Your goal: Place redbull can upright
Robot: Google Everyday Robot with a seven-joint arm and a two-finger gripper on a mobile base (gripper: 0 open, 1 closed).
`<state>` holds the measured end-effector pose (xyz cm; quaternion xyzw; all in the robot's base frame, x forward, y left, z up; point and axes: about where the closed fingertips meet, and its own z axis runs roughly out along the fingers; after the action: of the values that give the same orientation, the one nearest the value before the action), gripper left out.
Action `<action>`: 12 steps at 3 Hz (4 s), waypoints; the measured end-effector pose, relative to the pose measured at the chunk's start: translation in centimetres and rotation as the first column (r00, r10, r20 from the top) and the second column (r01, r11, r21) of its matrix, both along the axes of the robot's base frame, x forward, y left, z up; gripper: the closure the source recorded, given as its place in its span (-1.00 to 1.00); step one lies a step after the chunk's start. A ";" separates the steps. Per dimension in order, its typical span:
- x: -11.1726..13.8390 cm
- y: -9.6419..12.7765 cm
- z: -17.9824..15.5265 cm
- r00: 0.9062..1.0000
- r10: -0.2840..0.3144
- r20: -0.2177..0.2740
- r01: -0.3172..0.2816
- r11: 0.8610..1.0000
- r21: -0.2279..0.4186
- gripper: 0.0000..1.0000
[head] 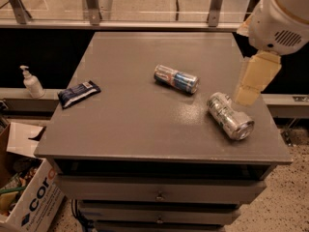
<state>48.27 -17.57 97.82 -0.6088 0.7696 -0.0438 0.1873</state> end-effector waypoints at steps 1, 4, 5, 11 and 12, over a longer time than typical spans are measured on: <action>2.4 2.5 -1.2 1.000 -0.011 -0.002 0.011 1.000 -0.017 -1.00; 8.8 9.8 -7.8 0.983 -0.153 -0.100 0.150 0.988 -0.039 -1.00; 11.0 11.5 -10.0 0.975 -0.186 -0.124 0.182 0.982 -0.047 -1.00; 17.5 10.0 -15.3 0.953 -0.259 -0.155 0.254 0.966 -0.049 0.28; 17.4 10.5 -13.7 0.956 -0.244 -0.162 0.247 0.969 0.001 0.76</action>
Offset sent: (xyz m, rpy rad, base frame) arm 0.0847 0.0743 -0.0612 -0.0314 0.1034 -0.1607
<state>65.68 -7.05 84.15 -0.5081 0.8522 -0.0093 0.1242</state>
